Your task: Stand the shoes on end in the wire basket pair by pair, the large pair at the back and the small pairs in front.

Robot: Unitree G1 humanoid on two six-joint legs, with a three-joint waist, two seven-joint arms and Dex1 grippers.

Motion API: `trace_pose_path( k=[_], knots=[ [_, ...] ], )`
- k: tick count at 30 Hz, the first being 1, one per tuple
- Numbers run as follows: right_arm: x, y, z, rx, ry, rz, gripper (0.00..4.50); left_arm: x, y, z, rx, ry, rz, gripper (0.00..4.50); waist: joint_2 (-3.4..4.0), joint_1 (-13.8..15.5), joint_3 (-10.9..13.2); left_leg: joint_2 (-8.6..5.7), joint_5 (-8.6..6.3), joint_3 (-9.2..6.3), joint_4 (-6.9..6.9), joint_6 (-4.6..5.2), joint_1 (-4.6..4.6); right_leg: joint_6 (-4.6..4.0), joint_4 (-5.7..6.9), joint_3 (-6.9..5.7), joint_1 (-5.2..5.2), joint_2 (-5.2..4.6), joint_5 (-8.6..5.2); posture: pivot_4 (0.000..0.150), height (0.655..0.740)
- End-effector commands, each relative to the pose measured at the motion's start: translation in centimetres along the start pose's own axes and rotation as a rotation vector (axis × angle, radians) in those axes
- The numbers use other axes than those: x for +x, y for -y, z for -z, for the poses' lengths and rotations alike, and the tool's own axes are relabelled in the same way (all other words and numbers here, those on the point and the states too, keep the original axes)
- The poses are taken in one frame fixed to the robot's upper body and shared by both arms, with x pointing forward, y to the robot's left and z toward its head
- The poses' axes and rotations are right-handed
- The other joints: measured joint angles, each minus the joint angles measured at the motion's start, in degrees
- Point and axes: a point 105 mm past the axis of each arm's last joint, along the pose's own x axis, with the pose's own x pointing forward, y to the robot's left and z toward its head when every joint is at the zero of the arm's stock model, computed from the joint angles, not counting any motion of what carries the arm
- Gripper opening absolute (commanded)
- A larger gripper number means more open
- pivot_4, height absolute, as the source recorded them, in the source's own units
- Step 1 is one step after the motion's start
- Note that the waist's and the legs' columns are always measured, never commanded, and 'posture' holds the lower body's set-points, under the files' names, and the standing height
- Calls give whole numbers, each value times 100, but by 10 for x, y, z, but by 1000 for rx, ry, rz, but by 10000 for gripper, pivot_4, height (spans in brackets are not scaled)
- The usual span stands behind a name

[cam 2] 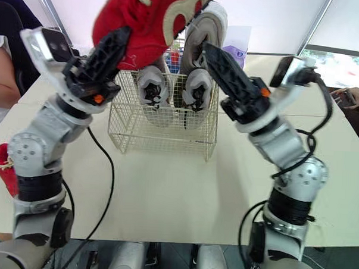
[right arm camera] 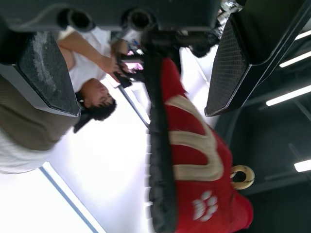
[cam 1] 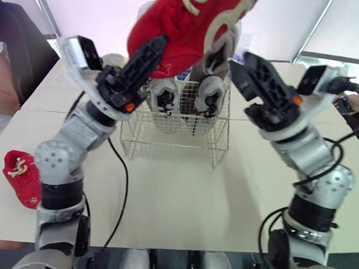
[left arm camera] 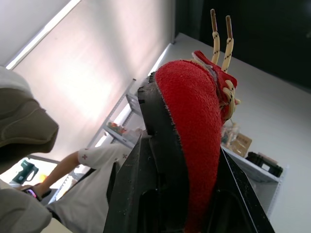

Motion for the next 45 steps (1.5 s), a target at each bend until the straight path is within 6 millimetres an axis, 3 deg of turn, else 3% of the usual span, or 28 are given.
trace_pose_path(
  k=[1,13,16,21,23,28,32,37,41,45],
  knots=[
    [11,-17,-8,-27,41,-49,44632,2,9,-1,39,10,44,4926,0,20,0,-1,-2,0,0,4,0,2,-3,0,0,-1,1,1500,7357],
    [23,-17,-8,-117,2,-51,44632,-4,0,14,44,-20,-3,4926,0,4,0,0,-23,-2,-1,39,1,3,-3,-1,0,0,2,1500,7357],
    [27,-16,-11,-120,12,-54,36223,-3,-4,17,56,-43,-18,4926,0,2,0,0,-23,-2,-1,39,1,3,-3,-1,0,0,2,1500,7357],
    [30,-18,-10,-117,7,-75,11759,-5,-7,20,50,-46,-35,4926,0,2,0,1,-23,-1,-1,40,0,3,-5,-2,0,0,2,1500,7357],
    [31,-22,-10,-112,3,-92,4289,-5,-7,22,38,-53,-41,4926,0,2,0,1,-23,-2,-1,40,0,3,-5,-2,0,0,2,1500,7357],
    [33,-30,-16,-131,-29,-140,4108,-12,-10,28,92,-132,-96,25916,0,-15,1,1,-24,-2,-1,41,0,3,-5,-1,0,-1,1,1500,7357],
    [27,-32,-34,-257,-144,-178,4108,-33,-2,21,164,-199,-161,25916,1,-35,1,2,-24,-1,-4,41,0,3,-6,-2,-2,-1,1,1500,7357],
    [3,-25,-52,-378,-391,-190,4108,-62,16,30,289,-483,-231,25916,-1,-20,5,2,-26,-1,-13,43,-1,2,-15,-2,-7,-3,0,1500,7357],
    [-13,-5,-43,-444,-577,-164,4108,-81,22,24,390,-657,-301,25916,1,-15,6,2,-27,1,-16,43,-2,1,-22,-2,-11,-9,-2,1500,7357],
    [-24,14,-30,-490,-673,-162,4108,-92,24,14,417,-705,-344,25916,3,-13,7,6,-28,3,-19,42,-3,2,-22,-1,-19,-13,-4,1500,7357]
  ],
)
